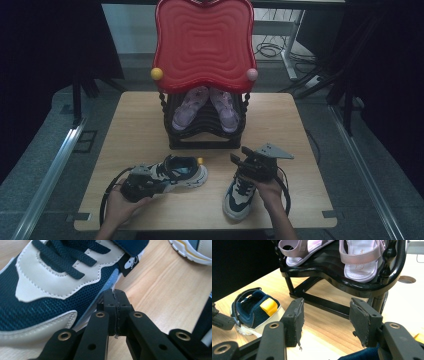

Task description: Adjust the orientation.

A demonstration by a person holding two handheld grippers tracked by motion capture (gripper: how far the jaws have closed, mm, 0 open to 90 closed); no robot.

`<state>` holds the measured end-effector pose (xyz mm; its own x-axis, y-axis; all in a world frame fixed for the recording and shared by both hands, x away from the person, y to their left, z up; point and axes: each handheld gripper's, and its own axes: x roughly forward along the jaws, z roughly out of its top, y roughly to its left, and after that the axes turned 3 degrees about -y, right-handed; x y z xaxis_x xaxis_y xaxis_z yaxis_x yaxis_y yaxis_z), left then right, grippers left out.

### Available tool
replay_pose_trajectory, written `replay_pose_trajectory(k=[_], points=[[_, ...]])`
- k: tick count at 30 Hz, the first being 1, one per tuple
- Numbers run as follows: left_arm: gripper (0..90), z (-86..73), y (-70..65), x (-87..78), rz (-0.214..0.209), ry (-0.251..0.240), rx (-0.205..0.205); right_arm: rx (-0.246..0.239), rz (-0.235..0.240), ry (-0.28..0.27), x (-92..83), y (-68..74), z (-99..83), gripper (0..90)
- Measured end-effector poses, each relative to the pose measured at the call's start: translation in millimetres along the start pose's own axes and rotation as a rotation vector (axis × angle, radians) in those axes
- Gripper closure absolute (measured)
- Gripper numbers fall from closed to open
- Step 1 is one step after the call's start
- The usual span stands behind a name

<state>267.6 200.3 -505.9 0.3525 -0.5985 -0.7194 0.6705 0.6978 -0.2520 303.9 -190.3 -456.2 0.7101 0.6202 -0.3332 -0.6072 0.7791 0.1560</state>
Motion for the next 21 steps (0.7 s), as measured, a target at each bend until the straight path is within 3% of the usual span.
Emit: replay_pose_trajectory(k=[11,14,17,21], points=[[84.5,-0.6,5.3,-4.5,0.008,-0.036,-0.009,0.001,0.01,0.009,3.5,3.7,-1.2,46.0],[74.3,0.0,5.8,-9.7,0.008,-0.087,-0.015,-0.002,0.014,0.011,3.8,4.6,-1.3,46.0],[62.8,0.1,10.6,-18.6,0.026,-0.151,-0.048,-0.002,0.017,0.012,3.8,4.8,-1.2,46.1],[48.7,0.2,18.3,-28.5,0.065,-0.184,-0.087,-0.003,0.019,0.014,4.5,5.3,-1.4,46.0]])
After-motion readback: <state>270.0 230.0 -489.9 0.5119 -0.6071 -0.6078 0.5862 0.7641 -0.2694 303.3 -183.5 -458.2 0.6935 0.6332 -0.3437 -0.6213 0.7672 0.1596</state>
